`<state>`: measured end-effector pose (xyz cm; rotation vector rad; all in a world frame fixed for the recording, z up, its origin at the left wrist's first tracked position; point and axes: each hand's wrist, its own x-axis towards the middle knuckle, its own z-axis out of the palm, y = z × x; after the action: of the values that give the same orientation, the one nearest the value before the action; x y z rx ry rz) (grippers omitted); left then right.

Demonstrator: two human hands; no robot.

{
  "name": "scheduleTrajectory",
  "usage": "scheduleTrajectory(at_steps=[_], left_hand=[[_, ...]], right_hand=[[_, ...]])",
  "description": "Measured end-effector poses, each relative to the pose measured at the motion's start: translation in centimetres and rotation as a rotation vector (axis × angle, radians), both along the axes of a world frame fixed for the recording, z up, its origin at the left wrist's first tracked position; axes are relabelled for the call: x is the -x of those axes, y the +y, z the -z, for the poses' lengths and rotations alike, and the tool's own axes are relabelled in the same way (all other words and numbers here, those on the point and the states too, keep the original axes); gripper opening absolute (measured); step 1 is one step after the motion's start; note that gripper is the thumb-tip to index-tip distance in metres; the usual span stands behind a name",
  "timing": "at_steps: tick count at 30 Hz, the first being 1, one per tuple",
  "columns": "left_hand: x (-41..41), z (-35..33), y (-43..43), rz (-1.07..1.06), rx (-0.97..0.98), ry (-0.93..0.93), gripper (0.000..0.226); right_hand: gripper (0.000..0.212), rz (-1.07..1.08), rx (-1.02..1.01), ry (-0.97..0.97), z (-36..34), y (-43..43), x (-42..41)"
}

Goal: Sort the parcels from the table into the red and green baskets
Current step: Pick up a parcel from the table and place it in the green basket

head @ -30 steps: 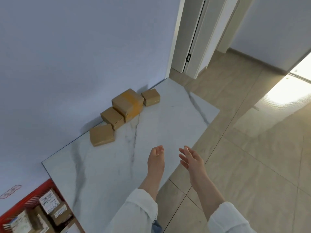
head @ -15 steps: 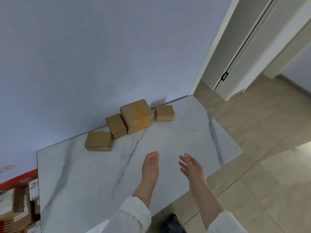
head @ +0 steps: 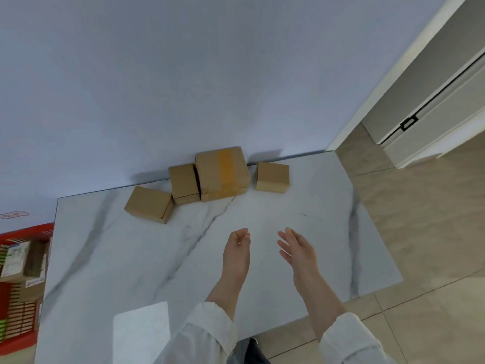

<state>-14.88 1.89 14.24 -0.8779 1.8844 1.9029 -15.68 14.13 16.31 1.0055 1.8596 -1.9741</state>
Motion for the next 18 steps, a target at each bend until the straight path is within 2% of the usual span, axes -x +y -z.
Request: scheduleTrajectory(at_steps=[10,14,18], left_hand=[[8.3,3.7,4.0,0.109,0.015,-0.129,0.039],[13.4,6.2,5.9,0.096,0.025,-0.125,0.045],[19.2,12.3,7.5,0.022,0.090,-0.139,0.055]], right_hand=[[0.023,-0.011,-0.064,-0.109,5.2,5.5,7.9],[0.040,-0.099,-0.087,-0.113,7.9,8.1,12.8],[0.055,-0.191,-0.090,-0.131,13.8,9.8,19.5]])
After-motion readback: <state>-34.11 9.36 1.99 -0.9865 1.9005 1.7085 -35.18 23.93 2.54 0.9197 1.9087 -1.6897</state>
